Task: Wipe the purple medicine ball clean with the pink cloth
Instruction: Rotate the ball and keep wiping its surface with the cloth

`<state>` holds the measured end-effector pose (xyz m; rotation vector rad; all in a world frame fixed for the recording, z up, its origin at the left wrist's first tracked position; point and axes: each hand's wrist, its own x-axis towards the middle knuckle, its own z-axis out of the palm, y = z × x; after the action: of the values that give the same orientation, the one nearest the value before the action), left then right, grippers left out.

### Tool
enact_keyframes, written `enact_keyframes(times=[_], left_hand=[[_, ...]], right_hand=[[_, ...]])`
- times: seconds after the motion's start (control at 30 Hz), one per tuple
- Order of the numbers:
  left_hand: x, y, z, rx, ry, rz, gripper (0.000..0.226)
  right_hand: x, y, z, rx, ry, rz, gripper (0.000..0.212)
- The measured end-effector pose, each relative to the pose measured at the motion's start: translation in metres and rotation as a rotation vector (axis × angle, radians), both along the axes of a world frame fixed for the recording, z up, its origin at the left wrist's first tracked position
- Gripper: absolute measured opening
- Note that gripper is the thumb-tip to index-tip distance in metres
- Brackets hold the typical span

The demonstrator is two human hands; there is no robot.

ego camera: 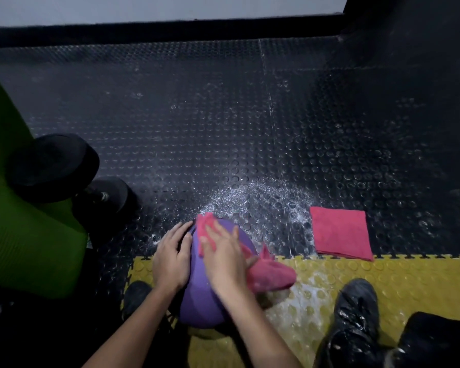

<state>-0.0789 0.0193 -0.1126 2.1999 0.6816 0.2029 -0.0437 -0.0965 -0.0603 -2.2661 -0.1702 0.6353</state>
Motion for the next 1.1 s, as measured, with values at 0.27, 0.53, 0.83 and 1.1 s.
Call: enact_keyframes(times=[0.27,0.53,0.83,1.1], left_hand=[[0.007,-0.005,0.009,-0.045,0.019,-0.066,0.056],[0.02,0.037,0.031,0.219,-0.033,-0.188,0.062],[-0.009,0.028,0.02,0.359,0.051,-0.269,0.06],[0.031,0.028,0.023,0.207,0.147,-0.055,0.043]], right_hand=[[0.051,-0.032,-0.037,0.096,0.162,-0.379,0.032],[0.049,-0.103,-0.081,0.628,0.76,-0.902,0.016],[0.058,-0.039,0.017,0.741,0.437,-0.481,0.022],[0.047,-0.001,-0.055,0.165,0.148,-0.26,0.042]])
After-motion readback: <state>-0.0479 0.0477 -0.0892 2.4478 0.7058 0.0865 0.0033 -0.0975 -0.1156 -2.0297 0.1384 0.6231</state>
